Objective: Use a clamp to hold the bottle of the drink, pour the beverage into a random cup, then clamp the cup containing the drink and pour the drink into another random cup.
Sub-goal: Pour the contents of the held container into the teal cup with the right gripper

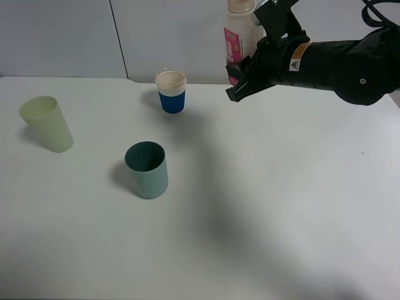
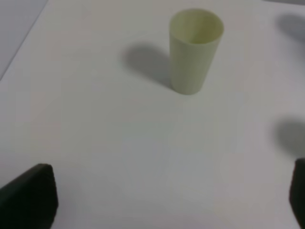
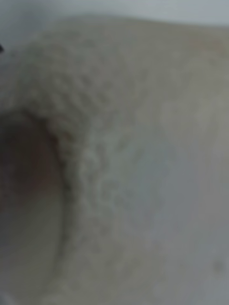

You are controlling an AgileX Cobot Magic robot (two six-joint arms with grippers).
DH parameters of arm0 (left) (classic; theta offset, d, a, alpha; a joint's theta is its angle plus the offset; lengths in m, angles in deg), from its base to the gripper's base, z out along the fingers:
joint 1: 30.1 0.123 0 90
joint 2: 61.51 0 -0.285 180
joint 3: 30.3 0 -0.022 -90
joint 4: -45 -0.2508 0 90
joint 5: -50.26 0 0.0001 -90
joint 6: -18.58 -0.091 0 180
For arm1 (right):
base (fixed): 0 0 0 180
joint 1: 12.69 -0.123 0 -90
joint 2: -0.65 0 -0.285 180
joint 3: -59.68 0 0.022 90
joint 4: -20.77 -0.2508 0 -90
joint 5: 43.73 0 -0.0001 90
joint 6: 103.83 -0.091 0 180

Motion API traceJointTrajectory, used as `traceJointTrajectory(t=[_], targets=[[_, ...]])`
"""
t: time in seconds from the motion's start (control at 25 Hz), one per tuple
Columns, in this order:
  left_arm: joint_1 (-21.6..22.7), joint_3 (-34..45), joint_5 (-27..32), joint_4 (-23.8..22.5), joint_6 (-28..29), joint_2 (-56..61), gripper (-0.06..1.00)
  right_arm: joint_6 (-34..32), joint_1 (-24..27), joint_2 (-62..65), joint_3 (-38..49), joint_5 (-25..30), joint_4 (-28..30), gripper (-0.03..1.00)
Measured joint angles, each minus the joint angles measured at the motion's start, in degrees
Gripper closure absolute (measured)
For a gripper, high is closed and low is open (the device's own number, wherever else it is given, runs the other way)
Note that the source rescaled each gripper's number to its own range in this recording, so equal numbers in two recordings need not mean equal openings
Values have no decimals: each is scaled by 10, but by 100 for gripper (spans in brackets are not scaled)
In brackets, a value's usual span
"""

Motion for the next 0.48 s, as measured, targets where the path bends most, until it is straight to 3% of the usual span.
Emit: traceJointTrajectory(t=[0.48], targets=[[0,0,0,0,0,0,2,0,-14,0,0,13,19,97]])
